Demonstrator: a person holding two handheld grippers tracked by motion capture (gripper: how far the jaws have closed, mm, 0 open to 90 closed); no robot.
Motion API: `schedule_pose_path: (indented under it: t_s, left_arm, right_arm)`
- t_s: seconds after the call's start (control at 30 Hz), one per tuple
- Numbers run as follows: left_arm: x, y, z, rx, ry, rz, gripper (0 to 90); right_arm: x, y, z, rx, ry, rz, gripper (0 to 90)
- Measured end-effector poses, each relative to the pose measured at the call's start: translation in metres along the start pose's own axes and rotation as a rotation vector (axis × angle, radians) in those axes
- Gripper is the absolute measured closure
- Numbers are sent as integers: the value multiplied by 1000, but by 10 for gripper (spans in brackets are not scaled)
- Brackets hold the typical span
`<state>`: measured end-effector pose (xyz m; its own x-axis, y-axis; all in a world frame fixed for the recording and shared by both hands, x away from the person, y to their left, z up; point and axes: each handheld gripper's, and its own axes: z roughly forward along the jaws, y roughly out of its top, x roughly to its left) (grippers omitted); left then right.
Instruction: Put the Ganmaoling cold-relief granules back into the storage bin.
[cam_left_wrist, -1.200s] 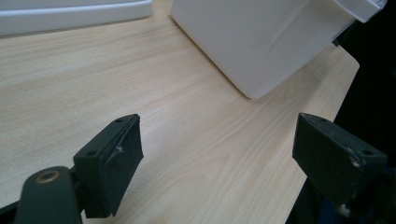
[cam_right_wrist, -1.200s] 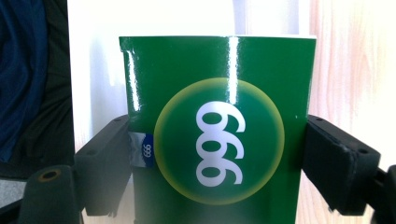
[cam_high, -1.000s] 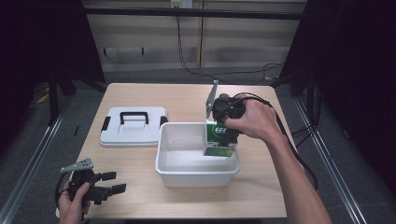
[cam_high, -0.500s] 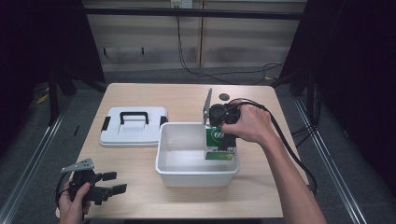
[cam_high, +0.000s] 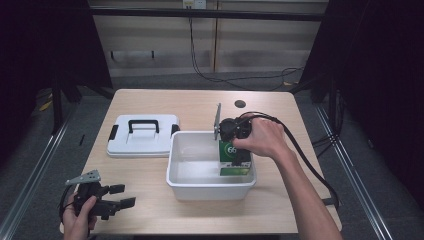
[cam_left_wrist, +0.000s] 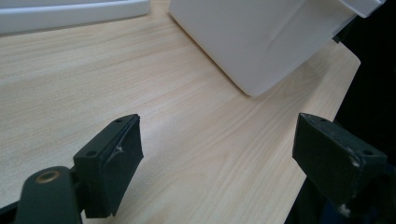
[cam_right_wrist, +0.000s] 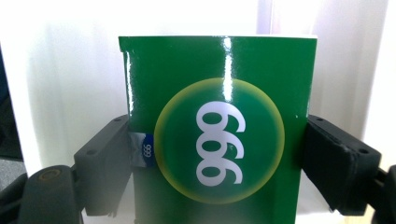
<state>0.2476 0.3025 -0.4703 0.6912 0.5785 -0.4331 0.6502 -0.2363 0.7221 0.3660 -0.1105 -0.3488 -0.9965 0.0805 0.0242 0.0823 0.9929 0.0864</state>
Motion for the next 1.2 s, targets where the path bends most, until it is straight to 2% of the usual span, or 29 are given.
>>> schedule_pose_path:
  t_s: [0.53,0.67,0.7,0.83,1.2]
  left_arm:
    - [0,0,0,-1,-1,1,160]
    - [0,0,0,-1,-1,1,160]
    - [0,0,0,0,-2,1,160]
    - [0,0,0,1,-2,1,160]
    - [0,0,0,1,-2,4,160]
  right_arm:
    - [-3,-2,21,5,9,4,159]
    - [-5,-3,28,15,18,3,159]
    - [-3,-2,28,30,24,29,159]
    - [-5,0,34,41,27,14,159]
    - [-5,6,47,83,34,16,158]
